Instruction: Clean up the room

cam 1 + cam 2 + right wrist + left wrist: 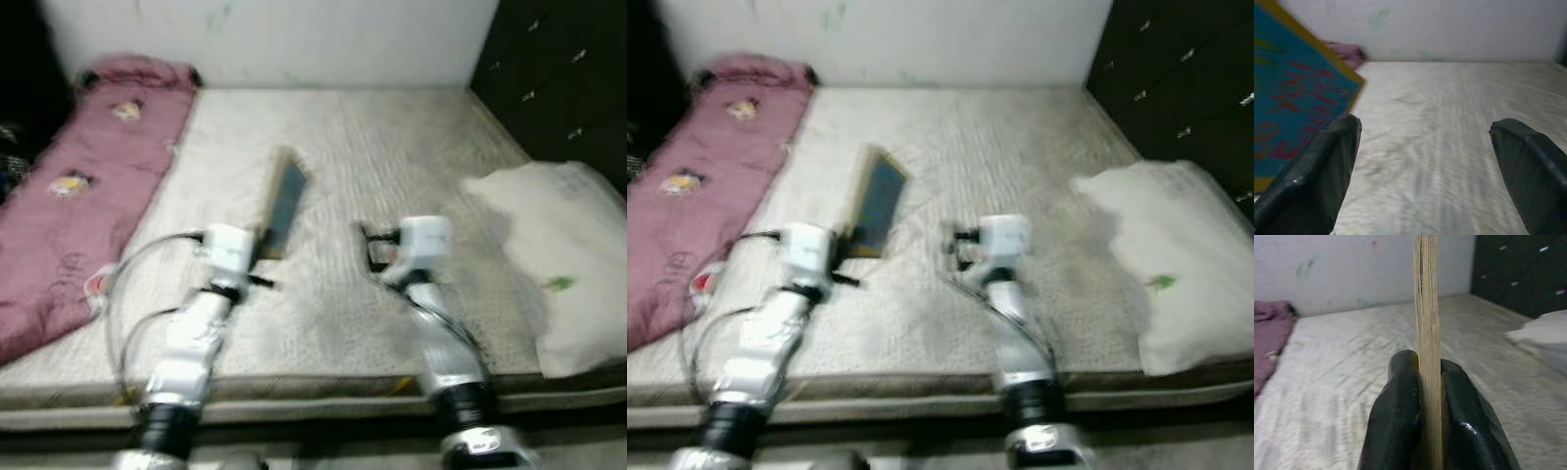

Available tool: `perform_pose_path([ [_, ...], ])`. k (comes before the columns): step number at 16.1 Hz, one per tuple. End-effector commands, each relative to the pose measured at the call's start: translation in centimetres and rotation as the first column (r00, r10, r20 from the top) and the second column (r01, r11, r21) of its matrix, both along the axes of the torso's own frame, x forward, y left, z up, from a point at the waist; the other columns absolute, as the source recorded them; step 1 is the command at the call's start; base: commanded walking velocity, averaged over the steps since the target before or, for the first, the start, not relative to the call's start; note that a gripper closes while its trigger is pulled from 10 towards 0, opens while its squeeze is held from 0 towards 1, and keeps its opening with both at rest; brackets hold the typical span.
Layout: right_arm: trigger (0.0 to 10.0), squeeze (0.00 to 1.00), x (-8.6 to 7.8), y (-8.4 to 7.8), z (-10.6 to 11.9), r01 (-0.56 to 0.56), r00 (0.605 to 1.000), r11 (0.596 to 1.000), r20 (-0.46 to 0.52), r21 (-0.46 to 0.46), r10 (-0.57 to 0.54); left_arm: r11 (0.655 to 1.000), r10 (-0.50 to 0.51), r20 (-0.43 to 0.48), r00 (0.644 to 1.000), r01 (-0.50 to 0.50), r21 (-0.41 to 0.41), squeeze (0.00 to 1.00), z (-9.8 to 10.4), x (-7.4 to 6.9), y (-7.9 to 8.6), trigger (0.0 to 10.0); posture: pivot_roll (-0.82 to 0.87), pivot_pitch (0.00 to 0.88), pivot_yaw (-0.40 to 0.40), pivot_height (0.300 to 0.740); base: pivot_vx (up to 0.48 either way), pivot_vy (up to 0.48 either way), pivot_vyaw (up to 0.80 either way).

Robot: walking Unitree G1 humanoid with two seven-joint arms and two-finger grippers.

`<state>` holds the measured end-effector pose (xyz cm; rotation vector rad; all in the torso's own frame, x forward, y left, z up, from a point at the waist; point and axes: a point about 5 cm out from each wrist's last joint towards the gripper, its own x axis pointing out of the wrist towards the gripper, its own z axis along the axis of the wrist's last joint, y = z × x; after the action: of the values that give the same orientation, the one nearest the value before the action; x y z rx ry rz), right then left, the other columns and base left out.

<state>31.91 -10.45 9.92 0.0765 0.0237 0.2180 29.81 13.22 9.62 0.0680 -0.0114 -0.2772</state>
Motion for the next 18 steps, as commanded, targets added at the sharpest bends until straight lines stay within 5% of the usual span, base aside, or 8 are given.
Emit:
perform_pose_path([
  [1, 10.0, 0.00, 0.1, -0.7, 0.2, 0.019, 1.000, 1.000, 0.010, -0.014, -0.019, 1.000, 0.014, 0.035, 0.999, -0.014, -0.014, 0.00, 0.8, 0.2, 0.2, 10.0, 0.08, 0.000, 0.011, 0.740, 0.277, 0.000, 0.00],
  [18, 10.0, 0.00, -0.1, -0.5, -0.4, 0.021, 1.000, 1.000, -0.003, -0.011, -0.021, 1.000, 0.013, 0.023, 1.000, -0.014, 0.028, 0.00, 0.1, -1.2, -0.1, 10.0, 0.10, 0.000, 0.005, 0.740, 0.049, 0.000, 0.13],
])
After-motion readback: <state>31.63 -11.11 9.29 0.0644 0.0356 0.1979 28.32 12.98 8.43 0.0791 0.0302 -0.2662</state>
